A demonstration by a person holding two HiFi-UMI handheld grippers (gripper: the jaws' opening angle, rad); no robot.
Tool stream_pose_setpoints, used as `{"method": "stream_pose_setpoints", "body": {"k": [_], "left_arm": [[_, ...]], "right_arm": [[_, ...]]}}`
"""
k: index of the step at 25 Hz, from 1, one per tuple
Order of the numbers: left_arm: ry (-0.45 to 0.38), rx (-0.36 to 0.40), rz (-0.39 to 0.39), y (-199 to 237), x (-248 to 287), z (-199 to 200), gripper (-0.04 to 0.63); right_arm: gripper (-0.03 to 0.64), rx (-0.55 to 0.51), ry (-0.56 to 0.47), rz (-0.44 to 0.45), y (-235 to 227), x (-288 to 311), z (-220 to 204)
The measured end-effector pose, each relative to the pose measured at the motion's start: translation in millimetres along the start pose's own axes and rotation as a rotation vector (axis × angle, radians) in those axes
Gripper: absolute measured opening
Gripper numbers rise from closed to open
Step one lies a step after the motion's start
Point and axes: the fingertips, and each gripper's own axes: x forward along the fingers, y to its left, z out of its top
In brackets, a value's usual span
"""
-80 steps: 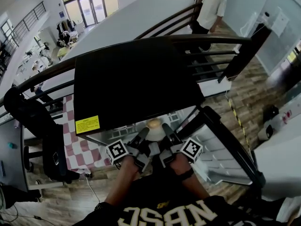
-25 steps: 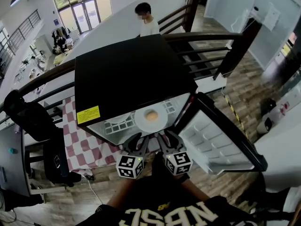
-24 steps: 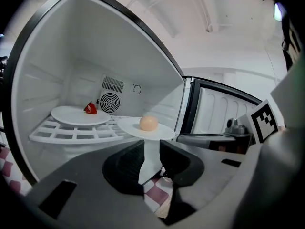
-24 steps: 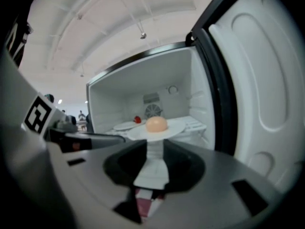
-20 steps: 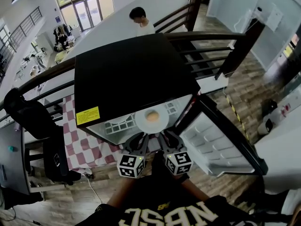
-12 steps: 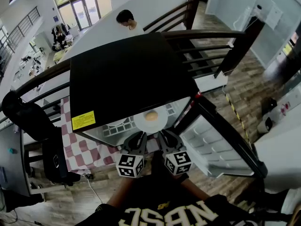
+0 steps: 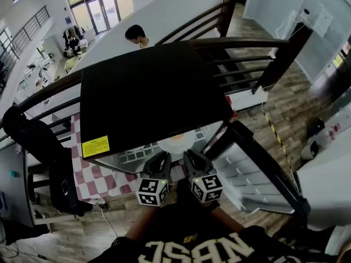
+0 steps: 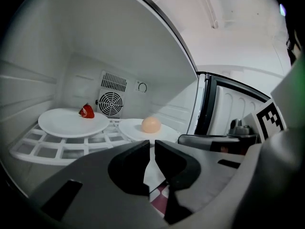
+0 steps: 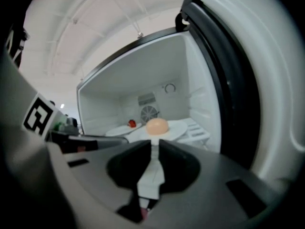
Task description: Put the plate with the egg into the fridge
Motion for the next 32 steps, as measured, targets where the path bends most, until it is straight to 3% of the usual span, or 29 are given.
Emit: {"method": "stream_pose_setpoints", "body": {"k": [21,32], "left_arm": [[0.027,-0.015,0.016,7,20,12,0.052],[-0.039,-0.048,0.033,20,-24,17,0.052]], "right_arm": [[0.06,-0.015,0.02,0.055,-6,42,14],[0.06,0.018,0.003,0.035,11,14,8]]}}
